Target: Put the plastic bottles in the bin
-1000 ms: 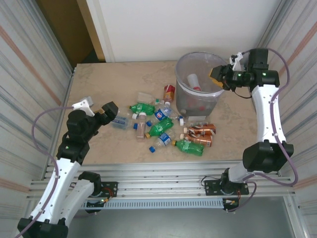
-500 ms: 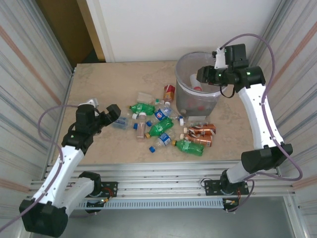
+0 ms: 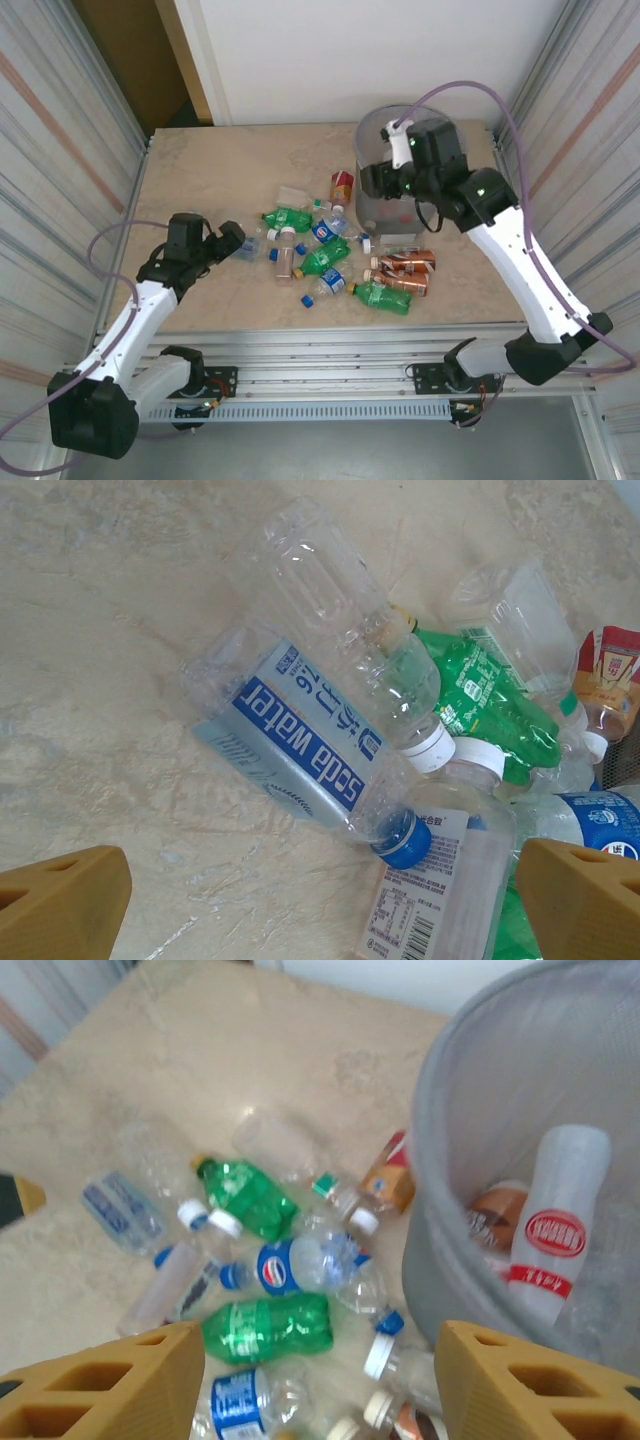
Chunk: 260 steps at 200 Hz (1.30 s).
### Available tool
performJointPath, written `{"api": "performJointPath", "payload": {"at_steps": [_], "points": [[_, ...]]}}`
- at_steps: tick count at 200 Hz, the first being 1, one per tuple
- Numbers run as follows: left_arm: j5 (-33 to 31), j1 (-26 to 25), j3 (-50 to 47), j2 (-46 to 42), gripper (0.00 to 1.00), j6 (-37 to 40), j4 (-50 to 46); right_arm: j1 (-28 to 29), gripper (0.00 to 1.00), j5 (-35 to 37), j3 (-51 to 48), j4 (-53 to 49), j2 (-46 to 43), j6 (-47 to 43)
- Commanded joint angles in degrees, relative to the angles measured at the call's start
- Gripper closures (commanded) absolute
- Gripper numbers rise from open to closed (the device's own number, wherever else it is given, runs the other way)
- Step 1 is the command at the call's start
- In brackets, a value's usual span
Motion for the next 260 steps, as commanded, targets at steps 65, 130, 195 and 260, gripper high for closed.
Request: {"api": "performJointPath", "payload": {"at_steps": [65, 130, 195, 260], "points": [[-1.30, 0.50, -2.15, -1.21, 0.01, -1.45, 5.29, 9.76, 0.21, 4.31, -25.59, -4.98, -7.72, 10.86], [-0.56, 0.70, -2.71, -1.83, 0.01, -1.26, 5.86, 7.58, 0.19, 0.89, -35.72, -0.60, -2.67, 13.42], [-0.14, 2.16, -3.51, -2.84, 0.01, -1.41, 5.68, 6.96, 0.19, -1.33, -37.22, -0.70, 4.25, 13.58], [0.65, 3.44, -4.02, -3.36, 0.01, -1.34, 5.43, 7.03, 0.19, -3.48, -37.54, -0.27, 8.45, 13.74]]}}
